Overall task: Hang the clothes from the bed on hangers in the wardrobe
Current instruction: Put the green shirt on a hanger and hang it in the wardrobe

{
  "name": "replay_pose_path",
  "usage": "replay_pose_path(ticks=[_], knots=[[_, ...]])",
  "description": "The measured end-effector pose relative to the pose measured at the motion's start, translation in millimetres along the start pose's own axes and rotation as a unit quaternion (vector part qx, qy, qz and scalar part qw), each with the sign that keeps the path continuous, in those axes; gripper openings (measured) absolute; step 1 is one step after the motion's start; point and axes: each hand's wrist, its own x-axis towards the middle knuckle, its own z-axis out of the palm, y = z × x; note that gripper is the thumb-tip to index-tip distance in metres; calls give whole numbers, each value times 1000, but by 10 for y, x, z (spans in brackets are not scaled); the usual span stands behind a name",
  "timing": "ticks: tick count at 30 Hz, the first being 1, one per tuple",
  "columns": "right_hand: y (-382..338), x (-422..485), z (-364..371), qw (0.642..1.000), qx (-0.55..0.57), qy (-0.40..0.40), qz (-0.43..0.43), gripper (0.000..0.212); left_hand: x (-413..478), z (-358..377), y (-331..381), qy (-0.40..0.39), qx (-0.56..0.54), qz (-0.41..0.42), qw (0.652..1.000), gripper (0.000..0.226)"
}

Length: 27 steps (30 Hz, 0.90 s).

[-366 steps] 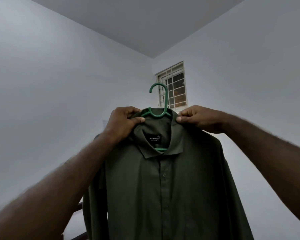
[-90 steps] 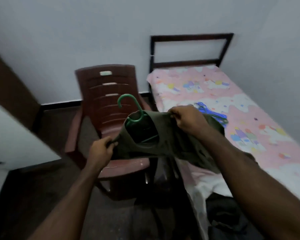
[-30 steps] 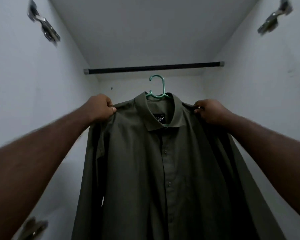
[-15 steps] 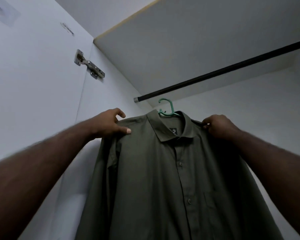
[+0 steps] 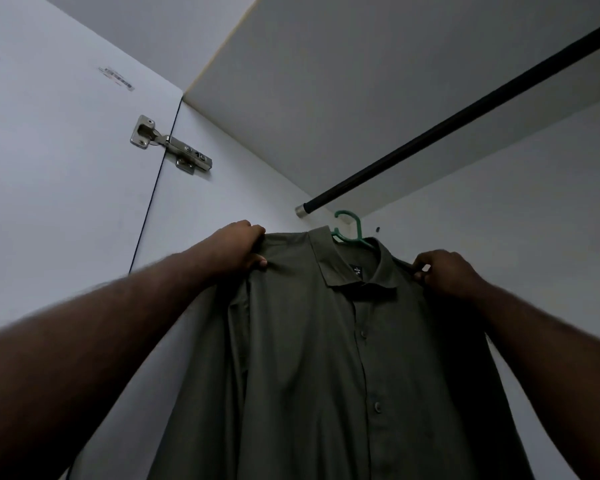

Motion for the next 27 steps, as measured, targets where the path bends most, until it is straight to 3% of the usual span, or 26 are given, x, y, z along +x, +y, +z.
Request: replay_pose_path(ticks=[10,14,19,27], knots=[[-96,806,595,991,122,44,-14,11,794,-150,-133,49,60,-2,997,59],[-236,1001,868,983,165,58,-49,14,602,-180,-188,52,106,7,993,46],[-326,1027,1314,975,197,53,-90,21,338,-144,-190,54,159,28,985,49],[-419,1122,1432,975,191,39,-103,28,289,-146,-156,50,234,62,969,46]])
